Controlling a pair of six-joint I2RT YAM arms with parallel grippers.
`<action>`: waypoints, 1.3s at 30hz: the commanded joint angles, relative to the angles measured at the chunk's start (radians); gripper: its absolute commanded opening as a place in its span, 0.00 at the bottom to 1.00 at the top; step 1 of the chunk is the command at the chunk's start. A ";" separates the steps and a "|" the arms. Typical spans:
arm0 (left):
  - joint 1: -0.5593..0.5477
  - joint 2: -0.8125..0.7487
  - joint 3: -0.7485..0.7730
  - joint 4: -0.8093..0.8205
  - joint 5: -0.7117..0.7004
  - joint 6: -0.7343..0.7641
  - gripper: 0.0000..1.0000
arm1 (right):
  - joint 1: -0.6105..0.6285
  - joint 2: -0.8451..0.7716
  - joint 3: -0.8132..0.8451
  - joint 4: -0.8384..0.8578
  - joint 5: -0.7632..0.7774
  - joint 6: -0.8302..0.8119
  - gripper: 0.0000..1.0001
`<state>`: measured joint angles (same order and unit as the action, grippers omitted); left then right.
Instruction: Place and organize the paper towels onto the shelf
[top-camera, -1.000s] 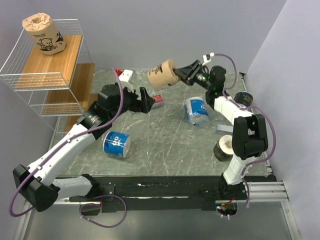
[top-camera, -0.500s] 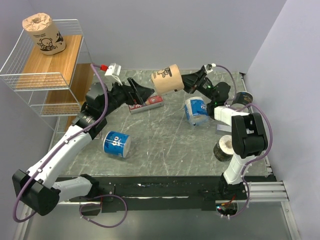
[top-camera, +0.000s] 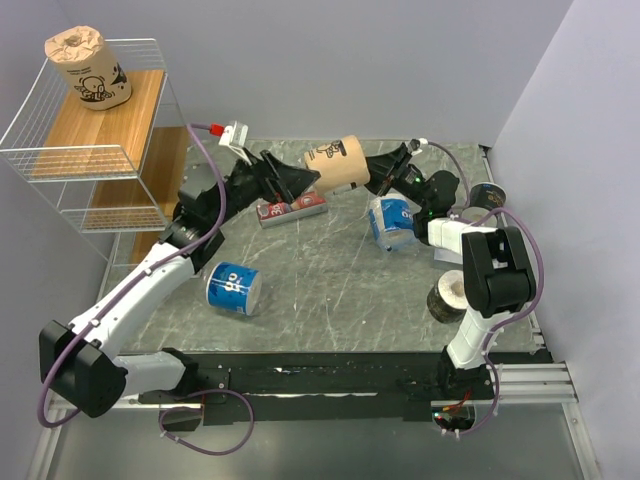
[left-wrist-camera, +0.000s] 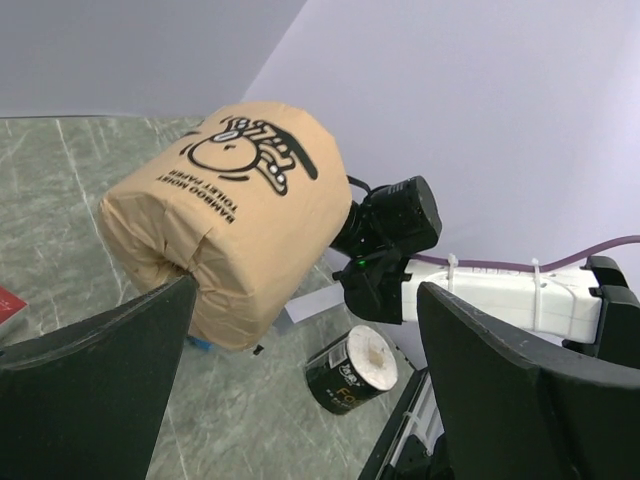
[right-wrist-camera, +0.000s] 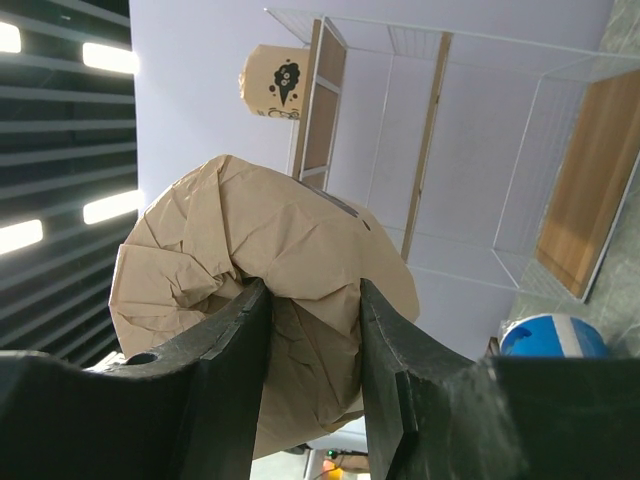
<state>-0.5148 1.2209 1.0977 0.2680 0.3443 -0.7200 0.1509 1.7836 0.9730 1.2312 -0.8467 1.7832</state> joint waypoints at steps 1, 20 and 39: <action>-0.007 -0.003 -0.021 0.106 0.035 -0.032 0.99 | 0.012 -0.085 0.010 0.409 0.020 0.038 0.31; -0.034 0.103 -0.013 0.220 0.042 -0.081 0.93 | 0.055 -0.101 0.029 0.409 0.021 0.048 0.31; -0.053 0.089 0.011 0.208 0.059 -0.012 0.41 | 0.070 -0.090 -0.043 0.409 -0.006 -0.018 0.49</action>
<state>-0.5514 1.3399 1.0657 0.4278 0.3714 -0.7677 0.2050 1.7458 0.9478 1.2648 -0.8307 1.8080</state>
